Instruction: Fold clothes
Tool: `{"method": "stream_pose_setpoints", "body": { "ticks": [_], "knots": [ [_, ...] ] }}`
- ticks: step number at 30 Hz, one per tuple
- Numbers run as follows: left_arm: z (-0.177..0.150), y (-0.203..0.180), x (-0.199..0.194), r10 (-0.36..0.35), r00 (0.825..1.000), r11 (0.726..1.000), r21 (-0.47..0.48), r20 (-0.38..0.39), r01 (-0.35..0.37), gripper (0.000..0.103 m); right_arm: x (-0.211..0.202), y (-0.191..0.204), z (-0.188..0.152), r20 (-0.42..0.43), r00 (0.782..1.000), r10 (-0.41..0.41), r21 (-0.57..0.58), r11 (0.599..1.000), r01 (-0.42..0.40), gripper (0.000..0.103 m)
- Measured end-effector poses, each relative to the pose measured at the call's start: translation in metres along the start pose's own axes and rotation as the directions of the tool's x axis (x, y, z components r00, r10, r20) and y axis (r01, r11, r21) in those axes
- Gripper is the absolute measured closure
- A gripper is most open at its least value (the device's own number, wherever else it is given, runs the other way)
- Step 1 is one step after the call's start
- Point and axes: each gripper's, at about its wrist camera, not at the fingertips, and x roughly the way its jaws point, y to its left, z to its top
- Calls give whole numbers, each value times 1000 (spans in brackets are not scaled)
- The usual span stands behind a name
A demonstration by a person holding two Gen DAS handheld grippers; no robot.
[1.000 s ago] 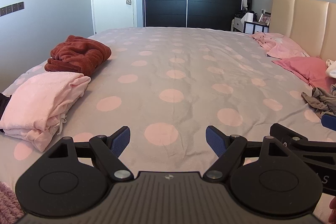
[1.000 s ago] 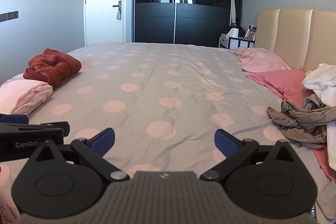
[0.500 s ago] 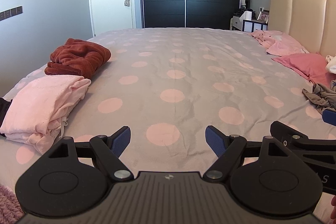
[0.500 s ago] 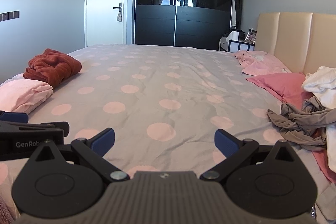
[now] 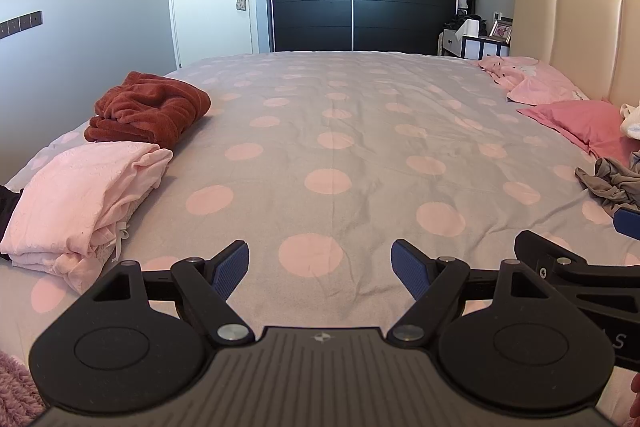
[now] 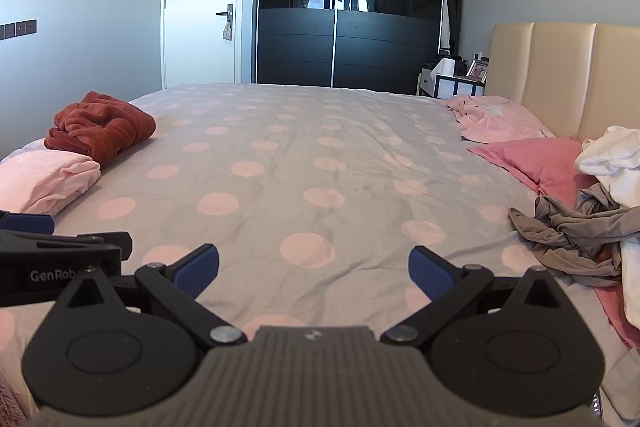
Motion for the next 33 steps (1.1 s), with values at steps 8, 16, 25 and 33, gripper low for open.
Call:
{"method": "stream_pose_setpoints", "body": {
  "ticks": [8,16,25,33],
  "knots": [
    [0,1,0,-1,1000,1000,1,-1,1,25,0,-1,0,-2,1000,1,-1,1000,-1,1],
    [0,2,1,-4,1000,1000,-6,-5,4,25,0,-1,1,-6,1000,3,1,1000,-3,1],
    [0,1,2,-15,1000,1000,0,-5,15,25,-1,-3,0,-12,1000,4,5,1000,-4,1],
    [7,-11,7,-52,998,998,17,-25,53,25,0,-18,2,-27,999,21,21,1000,-21,1]
  ]
}}
